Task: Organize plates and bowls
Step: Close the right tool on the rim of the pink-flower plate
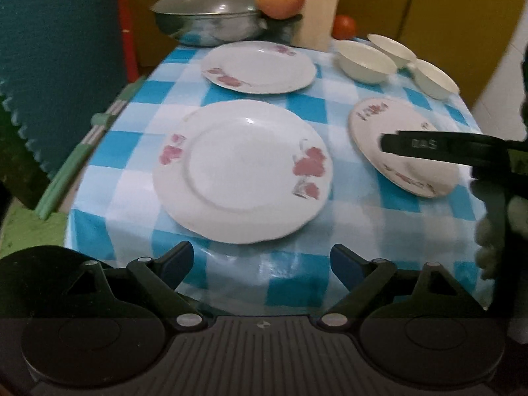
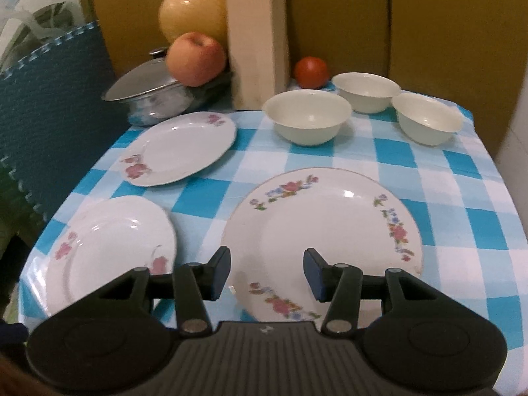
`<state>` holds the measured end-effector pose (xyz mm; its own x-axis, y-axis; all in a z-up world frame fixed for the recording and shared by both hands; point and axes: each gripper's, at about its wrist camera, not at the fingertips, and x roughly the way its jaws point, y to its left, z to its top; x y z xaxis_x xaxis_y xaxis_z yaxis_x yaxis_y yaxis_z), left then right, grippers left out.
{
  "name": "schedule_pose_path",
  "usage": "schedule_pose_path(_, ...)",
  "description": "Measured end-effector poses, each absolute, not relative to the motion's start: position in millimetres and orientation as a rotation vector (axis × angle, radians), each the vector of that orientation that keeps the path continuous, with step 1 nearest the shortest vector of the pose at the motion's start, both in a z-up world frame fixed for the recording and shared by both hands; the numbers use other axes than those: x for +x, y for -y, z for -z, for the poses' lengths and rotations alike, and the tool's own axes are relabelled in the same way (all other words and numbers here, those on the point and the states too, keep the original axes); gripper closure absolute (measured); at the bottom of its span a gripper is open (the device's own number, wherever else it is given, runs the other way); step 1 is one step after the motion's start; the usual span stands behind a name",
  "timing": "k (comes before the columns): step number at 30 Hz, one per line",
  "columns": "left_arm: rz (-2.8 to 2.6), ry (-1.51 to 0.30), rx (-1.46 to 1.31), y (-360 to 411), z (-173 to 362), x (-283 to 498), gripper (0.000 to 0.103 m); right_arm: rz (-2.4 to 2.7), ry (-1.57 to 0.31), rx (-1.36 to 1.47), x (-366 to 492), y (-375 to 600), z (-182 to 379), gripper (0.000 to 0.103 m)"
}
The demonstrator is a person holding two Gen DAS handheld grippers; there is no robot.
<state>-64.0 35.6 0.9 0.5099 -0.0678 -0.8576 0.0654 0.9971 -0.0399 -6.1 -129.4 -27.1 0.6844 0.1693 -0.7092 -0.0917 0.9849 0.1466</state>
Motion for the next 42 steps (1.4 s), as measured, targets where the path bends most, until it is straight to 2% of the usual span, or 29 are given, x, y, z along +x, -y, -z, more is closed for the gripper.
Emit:
schedule_pose_path(4,0.106,-1.087,0.019,-36.4,4.1,-70.1,0.011,-0.182,-0.809,0.093,-9.5,122.9,28.2,0.062)
schedule_pose_path(11,0.163,-1.117,0.063,-35.4,8.5,-78.3,0.007,-0.213,-0.801,0.091,-13.4,118.3,27.1,0.061)
schedule_pose_path(20,-0.045,-0.973,0.028,-75.1,-9.5,-40.2,0.008,-0.264,-0.834,0.064,-15.5,103.7,32.9,0.058)
schedule_pose_path(23,-0.095,-0.911,0.081,-83.2,-12.4,-20.0,0.001,-0.284,-0.847,0.079,-12.7,97.8,33.0,0.058)
schedule_pose_path(30,-0.1,-0.963,0.154,-91.4,0.4,7.2,0.002,-0.308,-0.871,0.1,-4.5,85.2,33.9,0.058)
schedule_pose_path(42,-0.075,-1.007,0.096,-95.1,9.0,16.0,0.002,-0.303,-0.887,0.102,-0.3,78.5,38.1,0.058)
